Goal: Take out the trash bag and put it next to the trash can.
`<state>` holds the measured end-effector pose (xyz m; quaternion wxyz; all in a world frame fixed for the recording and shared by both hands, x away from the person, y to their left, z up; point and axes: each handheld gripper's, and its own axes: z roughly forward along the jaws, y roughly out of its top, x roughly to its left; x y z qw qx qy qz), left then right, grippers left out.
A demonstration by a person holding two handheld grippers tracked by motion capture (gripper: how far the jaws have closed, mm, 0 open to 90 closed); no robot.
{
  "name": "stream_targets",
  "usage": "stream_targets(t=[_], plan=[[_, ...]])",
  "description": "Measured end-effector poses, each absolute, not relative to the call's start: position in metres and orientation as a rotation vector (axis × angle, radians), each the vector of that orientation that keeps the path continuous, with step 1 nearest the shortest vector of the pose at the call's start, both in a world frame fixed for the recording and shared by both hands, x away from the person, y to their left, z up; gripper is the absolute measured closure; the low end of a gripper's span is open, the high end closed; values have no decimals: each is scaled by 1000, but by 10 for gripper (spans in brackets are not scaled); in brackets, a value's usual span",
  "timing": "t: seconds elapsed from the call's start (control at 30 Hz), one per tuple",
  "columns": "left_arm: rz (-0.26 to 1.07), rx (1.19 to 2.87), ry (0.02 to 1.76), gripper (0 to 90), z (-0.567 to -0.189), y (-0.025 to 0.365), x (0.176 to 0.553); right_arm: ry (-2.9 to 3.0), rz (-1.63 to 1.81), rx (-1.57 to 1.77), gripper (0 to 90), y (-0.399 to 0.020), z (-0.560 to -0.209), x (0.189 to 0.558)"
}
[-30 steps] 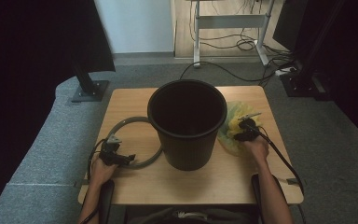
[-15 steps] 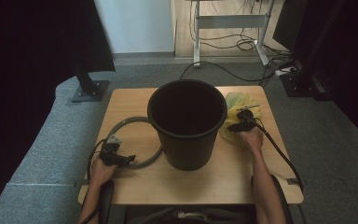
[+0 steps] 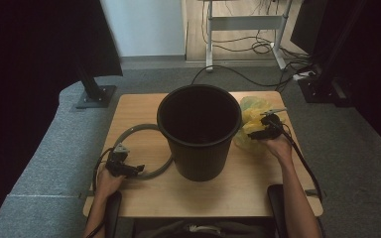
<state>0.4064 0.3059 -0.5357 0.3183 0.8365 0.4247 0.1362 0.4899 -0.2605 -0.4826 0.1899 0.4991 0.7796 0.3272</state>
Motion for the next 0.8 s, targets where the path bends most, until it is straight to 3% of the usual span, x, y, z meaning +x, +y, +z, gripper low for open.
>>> stream_targets(t=[0.13,0.23,0.3,0.37,0.53,0.67,0.73,0.8], plan=[[356,2208,1117,0,-536,305,406,2211,866,1374,185,-265,-471,473],[355,2214,1114,0,-536,304,407,2222,879,1313,542,-270,-463,460],[357,2215,1115,0,-536,304,406,2217,852,1309,673,-270,-463,459],[361,2214,1118,0,-536,304,406,2198,839,1296,735,-268,-466,462],[367,2211,1129,0,-536,305,407,2171,889,1336,754,-259,-483,485],[368,2219,1129,0,-537,305,407,2152,898,1345,713,-255,-492,498],[369,2222,1126,0,-537,304,407,2149,912,1350,646,-254,-492,499],[367,2223,1127,0,-537,304,407,2149,906,1344,524,-255,-490,497]])
